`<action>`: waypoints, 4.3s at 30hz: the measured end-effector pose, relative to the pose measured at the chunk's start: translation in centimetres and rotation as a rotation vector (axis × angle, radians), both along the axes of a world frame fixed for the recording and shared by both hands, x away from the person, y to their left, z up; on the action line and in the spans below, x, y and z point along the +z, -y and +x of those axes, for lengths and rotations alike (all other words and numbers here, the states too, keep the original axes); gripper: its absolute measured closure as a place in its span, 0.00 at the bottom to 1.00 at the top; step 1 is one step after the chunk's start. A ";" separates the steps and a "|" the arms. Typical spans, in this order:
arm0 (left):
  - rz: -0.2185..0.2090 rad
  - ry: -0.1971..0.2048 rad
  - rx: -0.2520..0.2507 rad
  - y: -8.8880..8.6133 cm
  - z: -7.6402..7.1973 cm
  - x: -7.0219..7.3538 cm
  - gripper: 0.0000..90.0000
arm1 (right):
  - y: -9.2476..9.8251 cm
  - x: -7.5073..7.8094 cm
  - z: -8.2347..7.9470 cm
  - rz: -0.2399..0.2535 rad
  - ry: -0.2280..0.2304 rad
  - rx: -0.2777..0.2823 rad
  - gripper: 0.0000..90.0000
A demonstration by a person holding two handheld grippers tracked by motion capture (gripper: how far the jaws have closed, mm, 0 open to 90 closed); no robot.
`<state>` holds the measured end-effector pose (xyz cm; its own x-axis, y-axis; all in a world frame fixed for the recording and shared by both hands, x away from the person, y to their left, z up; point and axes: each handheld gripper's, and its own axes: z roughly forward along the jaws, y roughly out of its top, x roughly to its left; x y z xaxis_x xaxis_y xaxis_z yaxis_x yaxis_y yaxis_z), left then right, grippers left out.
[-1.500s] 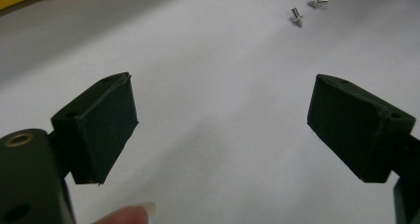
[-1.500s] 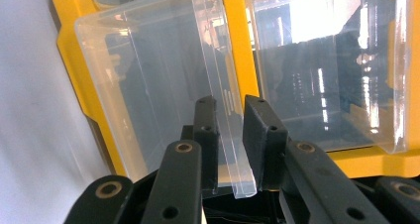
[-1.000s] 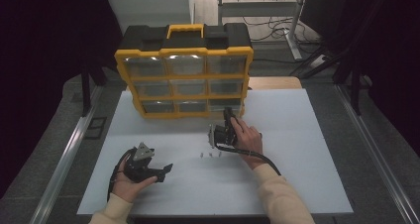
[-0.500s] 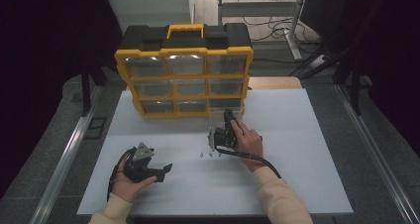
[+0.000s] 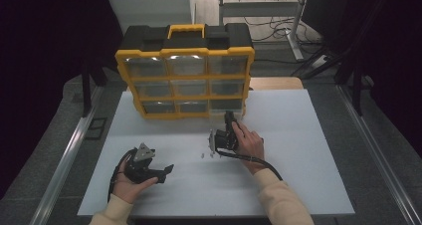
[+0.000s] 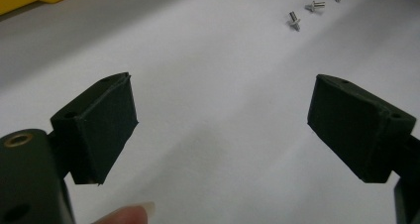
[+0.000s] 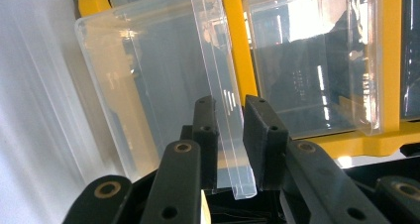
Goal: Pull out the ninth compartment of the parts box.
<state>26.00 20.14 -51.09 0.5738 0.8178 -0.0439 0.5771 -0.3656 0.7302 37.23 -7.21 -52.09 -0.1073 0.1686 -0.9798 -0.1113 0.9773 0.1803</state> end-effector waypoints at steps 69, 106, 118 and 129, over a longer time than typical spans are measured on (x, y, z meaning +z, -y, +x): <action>0.003 0.002 -0.002 0.0 -0.1 0.1 0.13 | 0.7 0.3 -4.0 0.152 -0.157 0.019 0.47; 0.013 -0.002 0.000 0.0 -0.1 -0.1 0.13 | 9.1 3.6 -5.7 0.752 -0.855 0.081 0.32; 0.011 0.000 -0.005 0.0 -0.1 -0.1 0.13 | 10.8 3.4 -5.4 0.831 -0.946 0.050 0.31; 0.009 -0.005 -0.008 0.1 0.1 -0.2 0.13 | 12.7 2.8 -5.8 0.852 -1.003 0.009 0.29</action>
<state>26.07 20.06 -51.25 0.5801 0.8136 -0.0398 0.5778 -0.3766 0.7241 31.46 -19.92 -49.32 -0.7253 0.6857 -0.0619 0.4251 0.5167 0.7431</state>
